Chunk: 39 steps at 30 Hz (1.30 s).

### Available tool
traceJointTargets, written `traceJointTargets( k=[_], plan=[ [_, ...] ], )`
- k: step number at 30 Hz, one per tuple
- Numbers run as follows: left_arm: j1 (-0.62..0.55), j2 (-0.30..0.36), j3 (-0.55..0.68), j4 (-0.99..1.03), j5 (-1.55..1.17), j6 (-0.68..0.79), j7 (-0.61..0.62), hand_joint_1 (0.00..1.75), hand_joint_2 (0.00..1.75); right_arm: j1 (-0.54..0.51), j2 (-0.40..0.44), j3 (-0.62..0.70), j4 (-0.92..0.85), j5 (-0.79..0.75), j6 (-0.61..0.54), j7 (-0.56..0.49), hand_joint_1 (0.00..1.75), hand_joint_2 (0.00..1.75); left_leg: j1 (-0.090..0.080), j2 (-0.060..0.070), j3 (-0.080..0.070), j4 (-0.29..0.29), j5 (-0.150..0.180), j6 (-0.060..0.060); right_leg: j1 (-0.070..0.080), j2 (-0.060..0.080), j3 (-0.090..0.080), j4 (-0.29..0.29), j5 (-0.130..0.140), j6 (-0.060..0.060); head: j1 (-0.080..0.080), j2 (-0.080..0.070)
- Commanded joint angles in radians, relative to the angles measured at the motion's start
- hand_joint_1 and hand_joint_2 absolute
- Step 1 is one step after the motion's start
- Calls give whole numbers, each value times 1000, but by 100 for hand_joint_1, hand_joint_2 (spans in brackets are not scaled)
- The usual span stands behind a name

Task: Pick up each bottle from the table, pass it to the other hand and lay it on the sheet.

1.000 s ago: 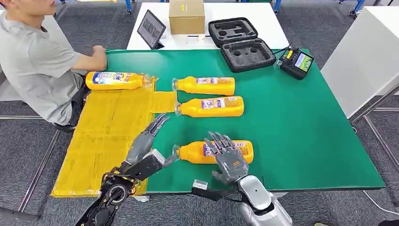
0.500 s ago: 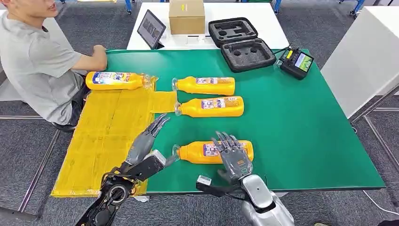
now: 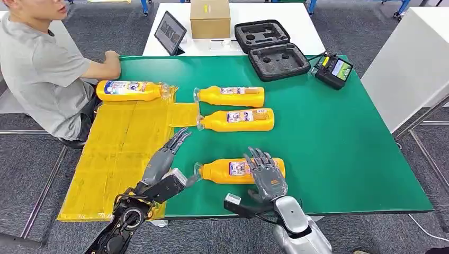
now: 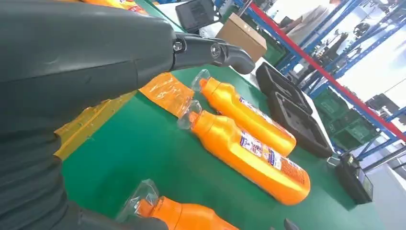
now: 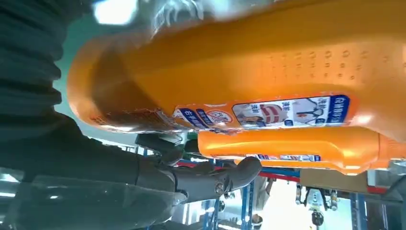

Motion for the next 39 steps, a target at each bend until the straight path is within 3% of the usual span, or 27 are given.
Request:
traceJointTargets(
  k=[1,10,11,12,13,15,29,32,36,39],
  plan=[
    [-35,9,-13,65,-1,-6,6,0,175,-35,15,-35,85,1,13,4,0,175,1,-1,2,0,0,-2,1,0,2,-1,0,-1,0,0],
    [-38,3,-15,71,-1,-9,7,0,175,-68,17,-45,153,1,27,4,3,175,1,-1,3,0,-1,-2,1,1,3,-1,0,-2,0,0],
    [-40,2,-15,75,-1,-8,7,0,175,-75,18,-45,167,2,29,9,143,175,1,-1,2,-1,0,-1,1,1,2,-1,0,-1,0,0],
    [-42,2,-15,76,-1,-9,7,0,175,-81,18,-48,177,-2,35,4,154,175,1,-1,2,0,-1,-2,1,0,3,-1,0,-1,0,0],
    [-42,2,-15,76,-1,-9,7,0,175,-81,18,-48,177,-2,35,4,175,175,1,-1,3,-1,0,-1,1,0,3,-1,0,-1,0,0],
    [-45,1,-15,77,-1,-9,7,0,175,-86,15,-54,190,-5,39,2,168,175,1,-1,2,-1,0,-1,1,0,2,-1,0,-1,0,0],
    [-46,1,-14,82,-1,-10,7,0,175,-87,16,-56,202,-7,43,1,166,175,2,-2,3,-1,0,-2,1,0,4,-1,0,-1,0,0],
    [-50,0,-15,86,-1,-10,8,0,175,-90,19,-57,209,-7,45,1,152,175,2,-2,3,0,0,-2,2,0,4,-1,0,-1,0,0],
    [-54,-5,-19,89,-2,-12,9,0,175,-88,19,-58,212,-8,47,1,154,175,1,-2,3,0,0,-1,1,-1,3,-1,0,-1,0,0],
    [-59,-9,-19,96,1,-11,8,0,175,-79,32,-80,192,-93,67,-79,173,175,2,-3,3,0,0,-1,1,-1,4,-1,0,-1,0,0]
  ],
)
